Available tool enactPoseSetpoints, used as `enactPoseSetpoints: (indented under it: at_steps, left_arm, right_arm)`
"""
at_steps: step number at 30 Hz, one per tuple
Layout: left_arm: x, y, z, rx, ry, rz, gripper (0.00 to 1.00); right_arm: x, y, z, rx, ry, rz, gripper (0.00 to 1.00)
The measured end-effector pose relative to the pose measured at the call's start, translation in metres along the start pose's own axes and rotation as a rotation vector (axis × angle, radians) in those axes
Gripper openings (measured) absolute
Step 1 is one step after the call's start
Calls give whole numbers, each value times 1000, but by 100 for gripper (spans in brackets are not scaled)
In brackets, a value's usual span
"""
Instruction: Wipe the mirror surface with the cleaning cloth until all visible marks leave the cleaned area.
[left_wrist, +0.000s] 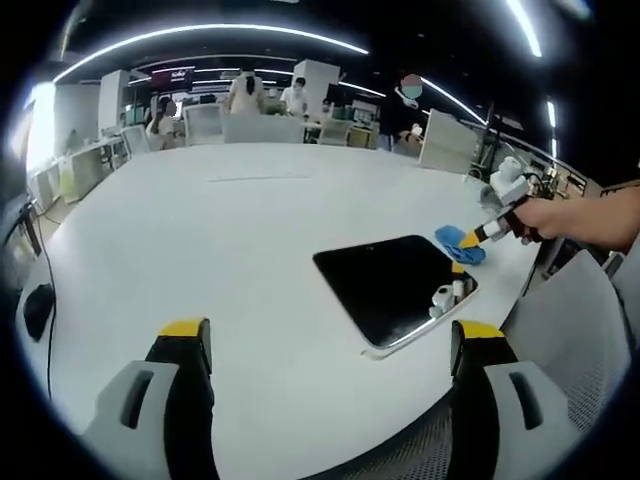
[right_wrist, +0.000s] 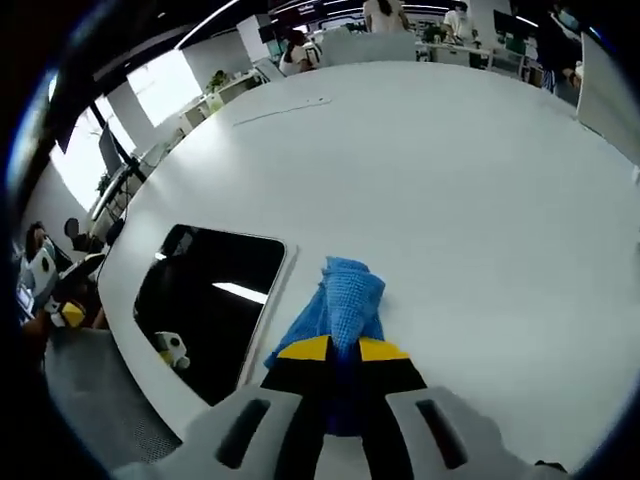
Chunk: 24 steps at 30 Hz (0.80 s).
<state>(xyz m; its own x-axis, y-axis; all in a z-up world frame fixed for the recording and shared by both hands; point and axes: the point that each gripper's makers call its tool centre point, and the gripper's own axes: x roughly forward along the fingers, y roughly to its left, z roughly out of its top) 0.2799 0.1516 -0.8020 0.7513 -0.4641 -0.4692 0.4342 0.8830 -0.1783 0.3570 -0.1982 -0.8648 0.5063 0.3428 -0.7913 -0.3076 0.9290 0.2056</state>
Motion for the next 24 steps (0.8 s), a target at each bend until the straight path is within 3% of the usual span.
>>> enactPoseSetpoints:
  at_steps: [3,5,8,14,16,19,24]
  left_arm:
    - [-2,3,2,-27,-9,14,99]
    - [-3,4,5,1,-15,29,99]
    - [-3,-2,8,-3,-16,-2,99]
    - [-3,0,10,-26,-15,-6,99]
    - [-3,-2,10,-24,-10,-12,99]
    - [-3,-9,13,-14,-17,-46,99]
    - [0,-14,10,-8,-25,-51,99]
  right_arm:
    - [-16,3,15,19,-97,32,25]
    - [-32,8,25,-31,-171,83,29]
    - [-56,5,31,-111,-267,89,41]
    - [-87,-9,8,-91,-374,123,71]
    - [-91,-11,-1,-80,-379,116,76]
    - [-95,-26,-15,-95,-386,35,85]
    - [-102,-22,-17,-102,-441,65,97]
